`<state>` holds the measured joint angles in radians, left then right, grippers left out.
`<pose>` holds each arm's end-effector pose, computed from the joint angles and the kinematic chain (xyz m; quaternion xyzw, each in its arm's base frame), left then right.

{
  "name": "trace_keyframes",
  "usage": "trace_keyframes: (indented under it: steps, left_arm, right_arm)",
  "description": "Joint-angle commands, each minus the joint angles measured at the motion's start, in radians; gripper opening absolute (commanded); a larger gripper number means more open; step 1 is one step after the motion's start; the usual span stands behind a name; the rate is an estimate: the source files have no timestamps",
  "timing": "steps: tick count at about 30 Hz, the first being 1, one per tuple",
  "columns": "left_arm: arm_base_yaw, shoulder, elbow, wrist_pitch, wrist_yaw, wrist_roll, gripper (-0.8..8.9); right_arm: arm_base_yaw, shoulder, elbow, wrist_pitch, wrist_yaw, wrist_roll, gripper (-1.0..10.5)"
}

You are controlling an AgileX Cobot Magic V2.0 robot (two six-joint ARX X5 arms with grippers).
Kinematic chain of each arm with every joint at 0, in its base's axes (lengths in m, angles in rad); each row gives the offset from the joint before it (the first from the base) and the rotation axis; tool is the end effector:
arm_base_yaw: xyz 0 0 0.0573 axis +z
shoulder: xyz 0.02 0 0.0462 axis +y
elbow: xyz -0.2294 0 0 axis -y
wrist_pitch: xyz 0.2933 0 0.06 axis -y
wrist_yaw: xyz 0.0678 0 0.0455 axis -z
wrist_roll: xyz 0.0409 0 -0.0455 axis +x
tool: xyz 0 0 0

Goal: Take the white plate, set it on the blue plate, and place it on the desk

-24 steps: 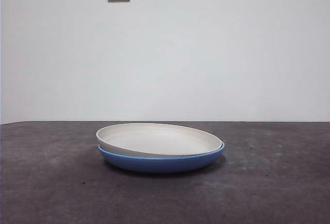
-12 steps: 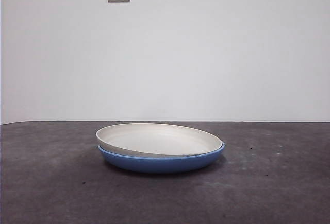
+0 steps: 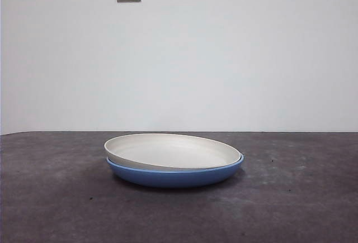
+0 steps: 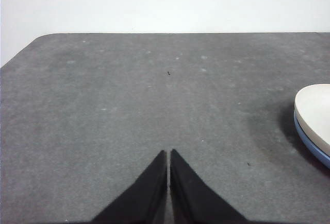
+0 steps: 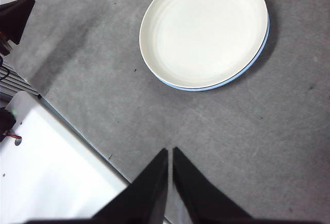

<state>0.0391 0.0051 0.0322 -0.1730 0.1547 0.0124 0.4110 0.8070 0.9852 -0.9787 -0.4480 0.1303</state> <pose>0.1893 0.0011 0.1569 -0.0009 0.0722 -0.0581 0.9957 0.1875 0.1010 0.3051 0.0617 0.4137 0.3573 0.8351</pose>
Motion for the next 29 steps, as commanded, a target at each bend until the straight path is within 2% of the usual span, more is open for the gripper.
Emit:
trace_keyframes:
  steps: [1,3,7,14,17,22,26,29]
  left_arm:
    - [0.003,-0.002,-0.02,-0.007,-0.002,-0.002,0.1]
    - [0.003,-0.002,-0.02,-0.008,-0.002,-0.002,0.1]
    - [0.003,-0.002,-0.02,-0.008,-0.002,-0.002,0.1]
    - [0.003,-0.002,-0.02,-0.008,-0.002,-0.002,0.1]
    - [0.003,-0.002,-0.02,-0.008,-0.002,-0.002,0.1]
    - [0.003,-0.002,-0.02,-0.008,-0.002,-0.002,0.1]
    - [0.003,-0.002,-0.02,-0.008,-0.002,-0.002,0.1]
    - [0.003,-0.002,-0.02,-0.008,-0.002,-0.002,0.1]
  right_arm:
    - [-0.019,-0.011,0.011,0.024,0.044,-0.06,0.1]
    - [-0.058,-0.034,0.006,0.072,0.085,-0.082,0.1]
    - [-0.168,-0.121,-0.043,0.226,0.079,-0.091,0.1]
    - [-0.345,-0.359,-0.338,0.599,0.086,-0.12,0.1]
    - [-0.378,-0.449,-0.472,0.728,0.097,-0.119,0.1]
    - [-0.401,-0.589,-0.67,0.872,0.18,-0.116,0.1]
    - [-0.401,-0.677,-0.787,0.901,0.238,-0.112,0.1]
    - [-0.401,-0.724,-0.846,0.903,0.247,-0.112,0.1]
